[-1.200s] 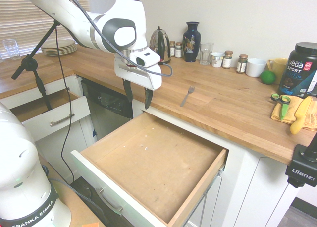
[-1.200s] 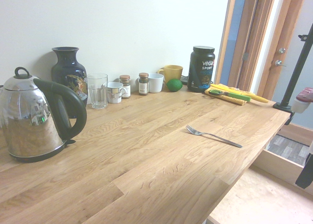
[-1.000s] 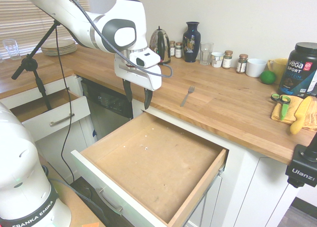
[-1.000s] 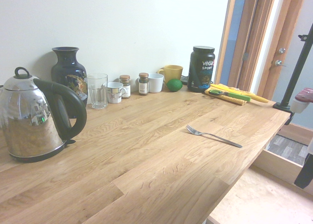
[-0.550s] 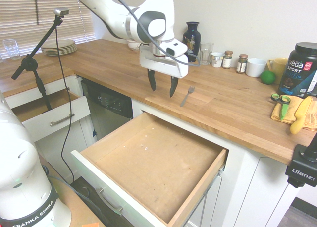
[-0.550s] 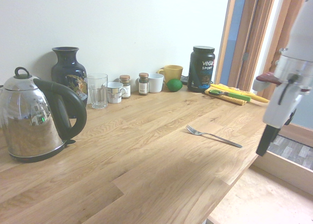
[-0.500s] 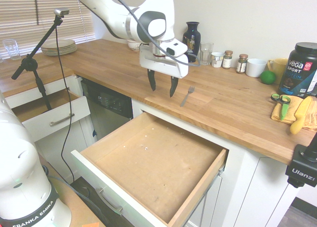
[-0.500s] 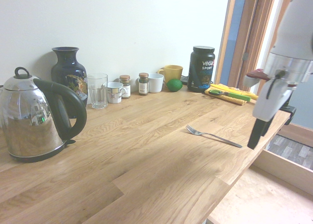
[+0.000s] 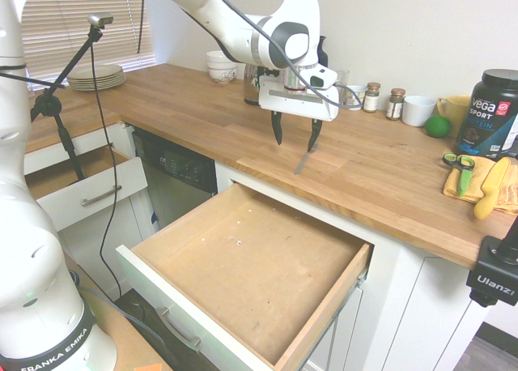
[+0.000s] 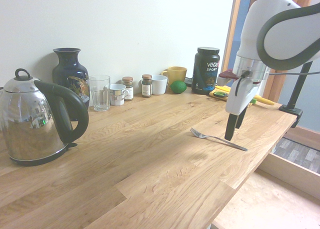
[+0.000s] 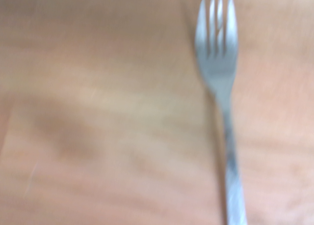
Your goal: Put fork in the drawer
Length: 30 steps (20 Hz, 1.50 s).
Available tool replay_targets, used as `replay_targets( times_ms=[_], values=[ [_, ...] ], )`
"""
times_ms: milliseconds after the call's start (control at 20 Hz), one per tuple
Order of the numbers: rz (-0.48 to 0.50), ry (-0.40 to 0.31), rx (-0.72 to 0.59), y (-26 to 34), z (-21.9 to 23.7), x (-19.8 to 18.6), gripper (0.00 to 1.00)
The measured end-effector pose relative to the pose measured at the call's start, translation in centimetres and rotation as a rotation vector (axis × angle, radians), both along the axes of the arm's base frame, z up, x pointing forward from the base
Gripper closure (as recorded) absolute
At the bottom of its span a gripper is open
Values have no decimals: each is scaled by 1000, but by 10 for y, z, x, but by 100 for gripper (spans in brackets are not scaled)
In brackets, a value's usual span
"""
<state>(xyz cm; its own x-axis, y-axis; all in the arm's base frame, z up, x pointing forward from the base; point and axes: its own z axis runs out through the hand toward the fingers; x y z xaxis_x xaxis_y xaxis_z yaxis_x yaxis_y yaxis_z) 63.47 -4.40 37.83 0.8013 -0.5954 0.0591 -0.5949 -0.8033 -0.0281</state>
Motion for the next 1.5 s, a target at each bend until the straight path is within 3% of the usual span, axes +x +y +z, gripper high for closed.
replay_targets(
  times_ms=[350,1150,1200,1500],
  values=[
    [-21,15,4,-10,-11,33,0],
    [-7,60,3,3,-42,48,0],
    [-8,61,3,3,-43,50,100],
    [-14,58,1,5,-47,58,100]
  ],
)
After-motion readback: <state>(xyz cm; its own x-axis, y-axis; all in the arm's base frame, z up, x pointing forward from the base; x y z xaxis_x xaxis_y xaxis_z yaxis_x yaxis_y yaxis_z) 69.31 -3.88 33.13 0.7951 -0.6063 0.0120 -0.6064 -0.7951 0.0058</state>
